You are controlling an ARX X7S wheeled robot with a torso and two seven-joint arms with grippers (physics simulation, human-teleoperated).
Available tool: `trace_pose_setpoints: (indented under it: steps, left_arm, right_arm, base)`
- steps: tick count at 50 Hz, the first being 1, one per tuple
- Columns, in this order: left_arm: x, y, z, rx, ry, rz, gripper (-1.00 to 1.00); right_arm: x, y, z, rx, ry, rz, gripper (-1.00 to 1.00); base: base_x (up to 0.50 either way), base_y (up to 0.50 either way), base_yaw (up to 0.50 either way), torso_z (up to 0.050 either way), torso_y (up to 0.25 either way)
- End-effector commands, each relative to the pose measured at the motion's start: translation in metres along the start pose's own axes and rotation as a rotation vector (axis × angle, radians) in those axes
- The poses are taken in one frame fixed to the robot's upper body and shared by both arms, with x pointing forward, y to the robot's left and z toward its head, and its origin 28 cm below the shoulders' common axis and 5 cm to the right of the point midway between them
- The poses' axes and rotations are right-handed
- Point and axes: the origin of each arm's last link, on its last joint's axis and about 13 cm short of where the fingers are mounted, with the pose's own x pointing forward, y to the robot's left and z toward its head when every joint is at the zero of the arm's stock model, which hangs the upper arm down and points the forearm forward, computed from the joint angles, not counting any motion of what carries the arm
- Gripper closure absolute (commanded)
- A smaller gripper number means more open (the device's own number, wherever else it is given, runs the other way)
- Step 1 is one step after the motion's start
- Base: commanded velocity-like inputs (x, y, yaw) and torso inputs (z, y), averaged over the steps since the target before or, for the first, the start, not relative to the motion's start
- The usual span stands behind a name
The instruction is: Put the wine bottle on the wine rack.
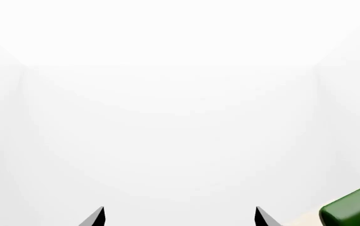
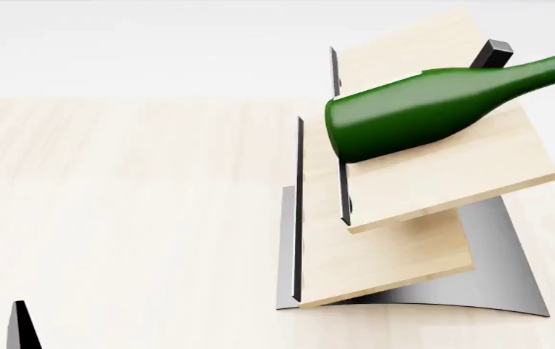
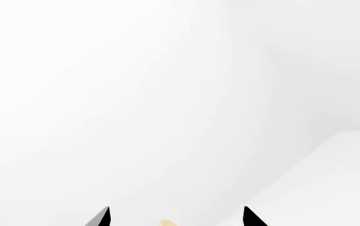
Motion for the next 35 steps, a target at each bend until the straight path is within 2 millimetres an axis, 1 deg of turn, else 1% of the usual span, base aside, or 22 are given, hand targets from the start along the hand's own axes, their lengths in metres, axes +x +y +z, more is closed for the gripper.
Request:
trace_pose_setpoints:
  steps: [1,7,16,20,28,30,32,35]
  left_arm:
    - [0.0,0.0,0.0,0.002,-0.001,0.002,-1.0]
    - [0.0,0.0,-0.001,0.003,0.0,0.003,-1.0]
    - [0.0,0.0,-0.001,0.004,0.001,0.003,-1.0]
    - [-0.001,-0.001,-0.001,0.001,0.002,-0.004,-1.0]
    - [-0.001,-0.002,-0.001,0.0,0.002,-0.006,-1.0]
    - [-0.001,-0.002,0.0,0.0,0.003,-0.006,-1.0]
    - [-0.002,-0.002,-0.001,-0.001,0.003,-0.008,-1.0]
    - [-0.002,-0.003,-0.001,-0.001,0.003,-0.01,-1.0]
  right_arm:
    - [-0.021,0.009,0.011,-0.146,-0.089,0.045,-1.0]
    - [-0.031,0.012,0.019,-0.279,-0.176,0.039,-1.0]
    - [-0.047,0.018,0.033,-0.34,-0.265,0.069,-1.0]
    - [-0.056,0.019,0.034,-0.406,-0.305,0.078,-1.0]
    - [-0.072,0.015,0.027,-0.425,-0.35,0.058,-1.0]
    - [-0.078,0.012,0.03,-0.426,-0.348,0.055,-1.0]
    - [-0.082,0.014,0.038,-0.422,-0.374,0.062,-1.0]
    - [-0.086,0.016,0.043,-0.439,-0.388,0.065,-1.0]
  base:
    - [0.0,0.0,0.0,0.0,0.0]
    - [0.0,0.0,0.0,0.0,0.0]
    - [0.0,0.0,0.0,0.0,0.0]
    - [0.0,0.0,0.0,0.0,0.0]
    - [0.0,0.0,0.0,0.0,0.0]
    - [0.0,0.0,0.0,0.0,0.0]
    - [0.0,0.0,0.0,0.0,0.0]
    - [0.0,0.0,0.0,0.0,0.0]
